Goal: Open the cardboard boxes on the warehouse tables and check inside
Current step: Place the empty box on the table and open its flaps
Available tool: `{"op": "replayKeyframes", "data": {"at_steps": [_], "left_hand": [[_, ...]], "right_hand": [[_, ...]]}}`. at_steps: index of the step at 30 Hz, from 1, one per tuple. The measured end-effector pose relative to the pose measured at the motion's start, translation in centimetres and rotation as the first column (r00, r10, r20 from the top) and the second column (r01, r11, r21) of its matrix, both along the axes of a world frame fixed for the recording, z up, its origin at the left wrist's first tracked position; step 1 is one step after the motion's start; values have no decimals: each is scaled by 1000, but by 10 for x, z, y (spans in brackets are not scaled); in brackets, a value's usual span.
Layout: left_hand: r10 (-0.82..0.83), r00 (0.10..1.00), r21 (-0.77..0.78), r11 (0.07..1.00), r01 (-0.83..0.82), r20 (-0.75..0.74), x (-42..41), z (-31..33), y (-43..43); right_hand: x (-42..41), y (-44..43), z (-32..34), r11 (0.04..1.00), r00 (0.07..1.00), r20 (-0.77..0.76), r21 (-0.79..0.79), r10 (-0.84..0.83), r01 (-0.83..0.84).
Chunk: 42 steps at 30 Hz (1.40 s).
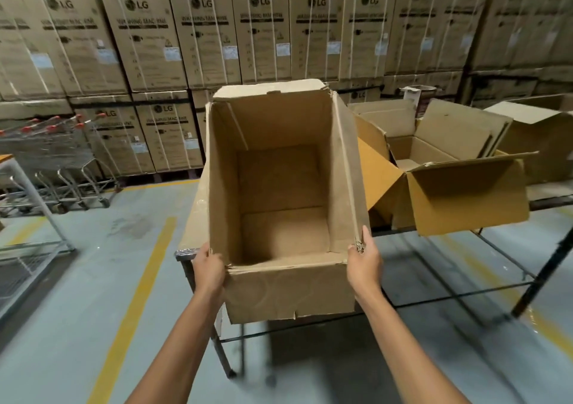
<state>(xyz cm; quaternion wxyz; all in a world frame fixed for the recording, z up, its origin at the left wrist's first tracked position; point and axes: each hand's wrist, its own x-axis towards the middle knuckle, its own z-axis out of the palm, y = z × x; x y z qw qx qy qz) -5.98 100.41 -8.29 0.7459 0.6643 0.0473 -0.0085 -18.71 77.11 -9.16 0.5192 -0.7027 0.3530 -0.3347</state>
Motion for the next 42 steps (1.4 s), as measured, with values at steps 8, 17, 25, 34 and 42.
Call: {"op": "replayKeyframes", "data": {"at_steps": [8,17,25,34,42], "left_hand": [[-75,991,-61,995,82,110,-41,48,9],[-351,875,-32,923,383,334,-81,112,-16],[-252,876,-153,928,339,412,-105,176,-117],[-257,862,-206,904,374,438,-117,217,-287],[-303,680,118,945,305,668,-114,215,-403]], "right_hand": [[-62,33,47,986,981,144,-82,-131,144],[-131,19,113,927,891,361,-144,-277,347],[-169,-60,169,884,858,396,-194,-327,426],[-193,-221,219,830,855,380,-293,-353,474],[-189,-343,241,858,847,448,-274,-285,434]]}}
